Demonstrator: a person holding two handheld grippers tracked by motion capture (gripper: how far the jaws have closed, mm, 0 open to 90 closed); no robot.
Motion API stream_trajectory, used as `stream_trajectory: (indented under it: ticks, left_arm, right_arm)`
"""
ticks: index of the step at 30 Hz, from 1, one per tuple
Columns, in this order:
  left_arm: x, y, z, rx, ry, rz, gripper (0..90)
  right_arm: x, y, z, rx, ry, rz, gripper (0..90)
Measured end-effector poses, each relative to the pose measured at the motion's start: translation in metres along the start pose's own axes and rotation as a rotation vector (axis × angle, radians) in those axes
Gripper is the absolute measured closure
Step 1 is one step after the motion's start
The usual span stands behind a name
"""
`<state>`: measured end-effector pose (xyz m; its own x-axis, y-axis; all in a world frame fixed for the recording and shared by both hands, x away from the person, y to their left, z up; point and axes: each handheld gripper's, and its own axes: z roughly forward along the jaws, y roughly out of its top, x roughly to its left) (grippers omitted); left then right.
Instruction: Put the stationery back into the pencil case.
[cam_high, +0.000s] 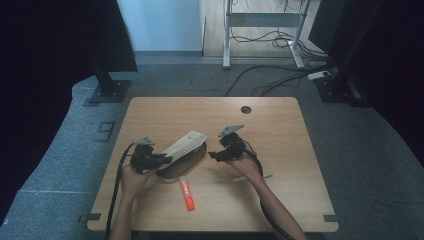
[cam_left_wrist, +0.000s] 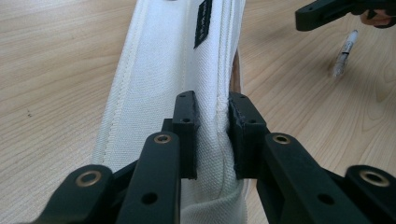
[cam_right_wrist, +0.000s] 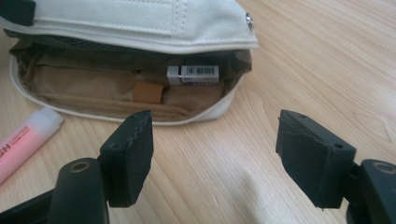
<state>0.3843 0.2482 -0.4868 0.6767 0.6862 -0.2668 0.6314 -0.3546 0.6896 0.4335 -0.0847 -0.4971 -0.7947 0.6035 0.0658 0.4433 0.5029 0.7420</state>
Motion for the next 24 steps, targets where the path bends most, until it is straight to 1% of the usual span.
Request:
stream_trajectory:
  ticks: [8, 10, 12, 19, 24]
  left_arm:
    - [-0.001, 0.000, 0.000, -0.001, 0.005, 0.005, 74.8]
    - [-0.001, 0.000, 0.000, -0.001, 0.004, 0.004, 74.8]
    - [-0.001, 0.000, 0.000, -0.002, 0.004, 0.002, 74.9]
    - [-0.001, 0.000, 0.000, -0.002, 0.004, 0.002, 74.9]
    - [-0.001, 0.000, 0.001, -0.002, 0.003, 0.001, 74.9]
  right_arm:
    - [-0.005, -0.011, -0.015, -0.004, 0.002, 0.009, 27.3]
    - [-0.005, -0.012, -0.017, -0.005, 0.003, 0.010, 27.3]
    - [-0.006, -0.017, -0.023, -0.004, 0.004, 0.008, 27.3]
    - [-0.006, -0.026, -0.033, -0.009, 0.002, 0.009, 27.3]
    - [-0.007, -0.034, -0.043, -0.010, -0.004, 0.000, 27.3]
